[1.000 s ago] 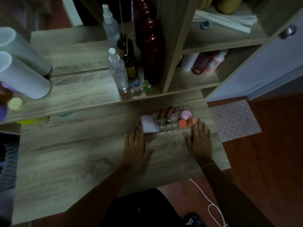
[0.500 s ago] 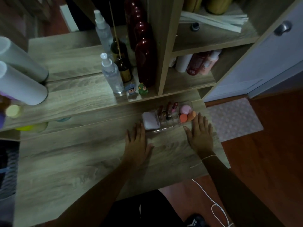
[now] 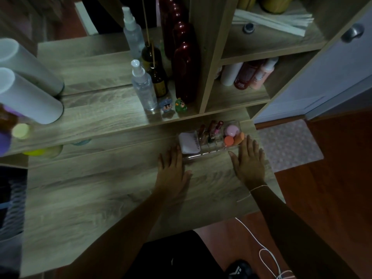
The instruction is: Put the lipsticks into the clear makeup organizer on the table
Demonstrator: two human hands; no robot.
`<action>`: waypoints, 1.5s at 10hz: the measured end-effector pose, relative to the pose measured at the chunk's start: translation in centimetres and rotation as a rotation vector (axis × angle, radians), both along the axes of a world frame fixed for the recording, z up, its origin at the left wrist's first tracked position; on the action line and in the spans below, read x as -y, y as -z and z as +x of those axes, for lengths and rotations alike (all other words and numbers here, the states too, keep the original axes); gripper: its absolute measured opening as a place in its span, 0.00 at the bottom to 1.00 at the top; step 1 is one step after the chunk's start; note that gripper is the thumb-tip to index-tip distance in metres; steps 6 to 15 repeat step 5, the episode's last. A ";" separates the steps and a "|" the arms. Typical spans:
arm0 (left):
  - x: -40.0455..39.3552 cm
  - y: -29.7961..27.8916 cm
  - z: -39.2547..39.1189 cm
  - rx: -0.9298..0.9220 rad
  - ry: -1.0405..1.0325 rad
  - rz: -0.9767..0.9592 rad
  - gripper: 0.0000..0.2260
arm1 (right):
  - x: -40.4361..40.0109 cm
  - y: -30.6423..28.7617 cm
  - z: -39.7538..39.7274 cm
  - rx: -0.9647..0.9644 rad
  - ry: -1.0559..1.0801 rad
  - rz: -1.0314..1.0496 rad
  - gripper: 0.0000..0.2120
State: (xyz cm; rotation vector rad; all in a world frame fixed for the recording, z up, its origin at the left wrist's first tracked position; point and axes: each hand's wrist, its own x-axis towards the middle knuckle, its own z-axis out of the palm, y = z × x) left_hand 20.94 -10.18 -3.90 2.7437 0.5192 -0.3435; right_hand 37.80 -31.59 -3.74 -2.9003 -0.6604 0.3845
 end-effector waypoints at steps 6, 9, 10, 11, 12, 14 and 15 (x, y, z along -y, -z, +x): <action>0.7 0.7 -3.5 -0.027 0.008 -0.029 0.37 | 0.3 0.9 -7.6 0.014 0.215 0.122 0.34; 0.7 0.7 -3.5 -0.027 0.008 -0.029 0.37 | 0.3 0.9 -7.6 0.014 0.215 0.122 0.34; 0.7 0.7 -3.5 -0.027 0.008 -0.029 0.37 | 0.3 0.9 -7.6 0.014 0.215 0.122 0.34; 0.7 0.7 -3.5 -0.027 0.008 -0.029 0.37 | 0.3 0.9 -7.6 0.014 0.215 0.122 0.34; 0.7 0.7 -3.5 -0.027 0.008 -0.029 0.37 | 0.3 0.9 -7.6 0.014 0.215 0.122 0.34; 0.7 0.7 -3.5 -0.027 0.008 -0.029 0.37 | 0.3 0.9 -7.6 0.014 0.215 0.122 0.34; 0.7 0.7 -3.5 -0.027 0.008 -0.029 0.37 | 0.3 0.9 -7.6 0.014 0.215 0.122 0.34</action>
